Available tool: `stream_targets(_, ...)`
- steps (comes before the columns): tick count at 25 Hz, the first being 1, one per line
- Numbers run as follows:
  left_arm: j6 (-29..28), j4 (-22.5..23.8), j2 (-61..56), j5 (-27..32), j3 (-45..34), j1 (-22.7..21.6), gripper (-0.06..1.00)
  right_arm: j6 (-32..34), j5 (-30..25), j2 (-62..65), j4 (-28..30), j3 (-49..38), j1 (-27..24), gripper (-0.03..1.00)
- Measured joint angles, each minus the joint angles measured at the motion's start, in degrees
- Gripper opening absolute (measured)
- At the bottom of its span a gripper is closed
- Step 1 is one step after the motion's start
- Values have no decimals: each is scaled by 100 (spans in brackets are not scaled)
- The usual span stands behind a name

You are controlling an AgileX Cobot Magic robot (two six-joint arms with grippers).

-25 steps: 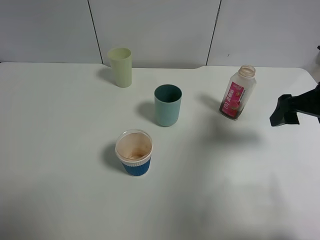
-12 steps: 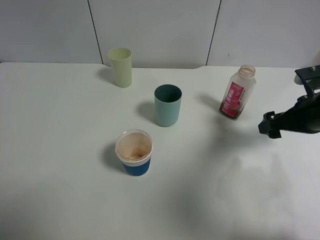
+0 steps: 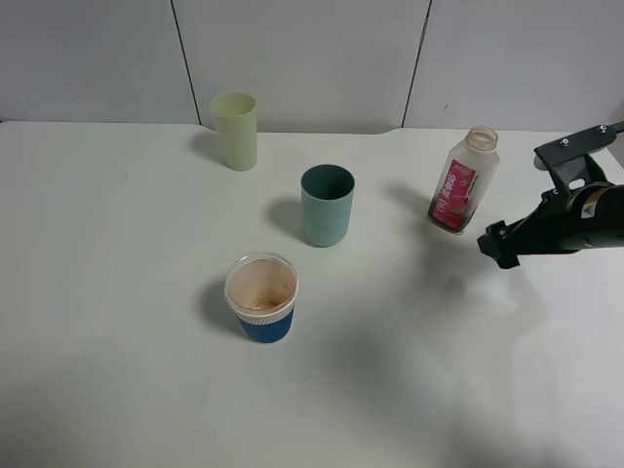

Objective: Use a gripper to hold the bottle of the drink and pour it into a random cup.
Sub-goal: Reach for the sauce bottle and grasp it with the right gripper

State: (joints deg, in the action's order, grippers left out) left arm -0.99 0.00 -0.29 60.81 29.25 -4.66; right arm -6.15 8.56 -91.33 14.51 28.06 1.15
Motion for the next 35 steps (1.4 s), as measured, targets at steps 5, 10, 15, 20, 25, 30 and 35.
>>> stream_targets(5,0,0,0,0,0,0,93,22,833,-410,341,-13,0,99)
stream_targets(10,0,0,0,0,0,0,93,22,1874,-828,592,-13,-134,99)
stream_targets(15,0,0,0,0,0,0,93,-166,2793,-1185,745,-7,-140,99)
stream_targets(20,0,0,0,0,0,0,93,-357,3448,-1552,747,-2,-145,99)
stream_targets(25,0,0,0,0,0,0,93,-695,4240,-1847,755,-12,-242,99)
stream_targets(30,0,0,0,0,0,0,93,-766,4565,-1930,779,-12,-256,99)
stream_targets(35,0,0,0,0,0,0,93,-767,4642,-1930,1008,-12,-369,99)
